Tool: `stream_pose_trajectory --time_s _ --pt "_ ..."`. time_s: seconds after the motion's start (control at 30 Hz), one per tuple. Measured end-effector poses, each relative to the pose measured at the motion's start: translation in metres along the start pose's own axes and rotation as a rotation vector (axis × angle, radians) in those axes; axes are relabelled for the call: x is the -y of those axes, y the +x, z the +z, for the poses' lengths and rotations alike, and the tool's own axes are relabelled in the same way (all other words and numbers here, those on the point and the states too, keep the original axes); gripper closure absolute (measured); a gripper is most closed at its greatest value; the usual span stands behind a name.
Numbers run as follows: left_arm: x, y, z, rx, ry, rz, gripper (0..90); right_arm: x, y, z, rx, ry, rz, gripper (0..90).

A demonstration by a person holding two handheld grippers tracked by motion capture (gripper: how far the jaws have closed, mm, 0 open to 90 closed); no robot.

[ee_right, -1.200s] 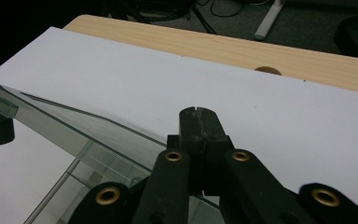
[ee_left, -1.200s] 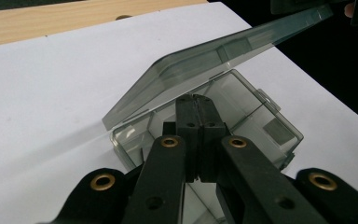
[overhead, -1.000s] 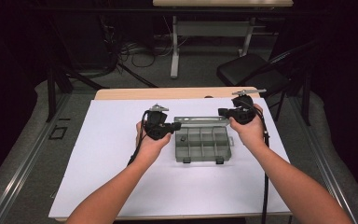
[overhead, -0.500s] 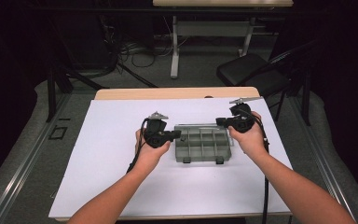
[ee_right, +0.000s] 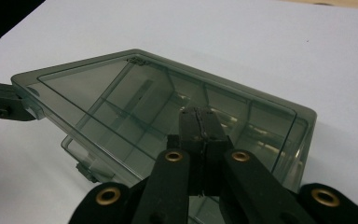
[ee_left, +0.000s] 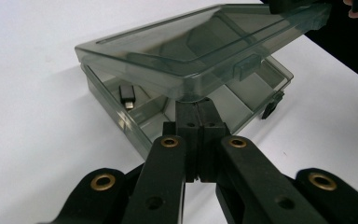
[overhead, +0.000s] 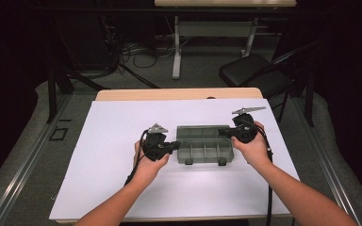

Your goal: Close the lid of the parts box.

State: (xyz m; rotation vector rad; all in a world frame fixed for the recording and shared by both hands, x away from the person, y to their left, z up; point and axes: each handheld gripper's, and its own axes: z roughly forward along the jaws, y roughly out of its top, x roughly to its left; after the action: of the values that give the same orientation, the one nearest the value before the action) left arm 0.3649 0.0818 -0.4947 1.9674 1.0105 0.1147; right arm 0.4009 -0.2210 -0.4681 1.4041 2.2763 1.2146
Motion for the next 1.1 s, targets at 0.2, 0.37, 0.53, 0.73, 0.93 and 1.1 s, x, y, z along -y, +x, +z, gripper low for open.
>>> stream_pose_trajectory --time_s 0.2,0.37,0.53,0.73,0.93,1.1 --pt "0.012 0.003 0.002 0.01 0.005 -0.004 90.0 0.01 0.0 0.001 -0.01 0.005 0.016 90.0" --pt "0.022 0.003 0.007 0.006 0.019 0.002 90.0 0.02 0.0 0.004 -0.019 0.007 0.026 90.0" --pt "0.031 0.004 0.011 0.009 0.022 -0.005 90.0 0.027 -0.001 0.007 -0.025 0.014 0.037 90.0" --pt "0.036 0.004 0.012 0.007 0.036 -0.001 90.0 0.034 -0.002 0.009 -0.031 0.021 0.045 90.0" --pt "0.039 0.004 0.014 0.006 0.043 -0.003 90.0 0.037 -0.003 0.01 -0.034 0.02 0.05 90.0" --pt "0.041 0.004 0.014 0.005 0.048 -0.006 90.0 0.039 -0.003 0.011 -0.032 0.027 0.052 90.0"
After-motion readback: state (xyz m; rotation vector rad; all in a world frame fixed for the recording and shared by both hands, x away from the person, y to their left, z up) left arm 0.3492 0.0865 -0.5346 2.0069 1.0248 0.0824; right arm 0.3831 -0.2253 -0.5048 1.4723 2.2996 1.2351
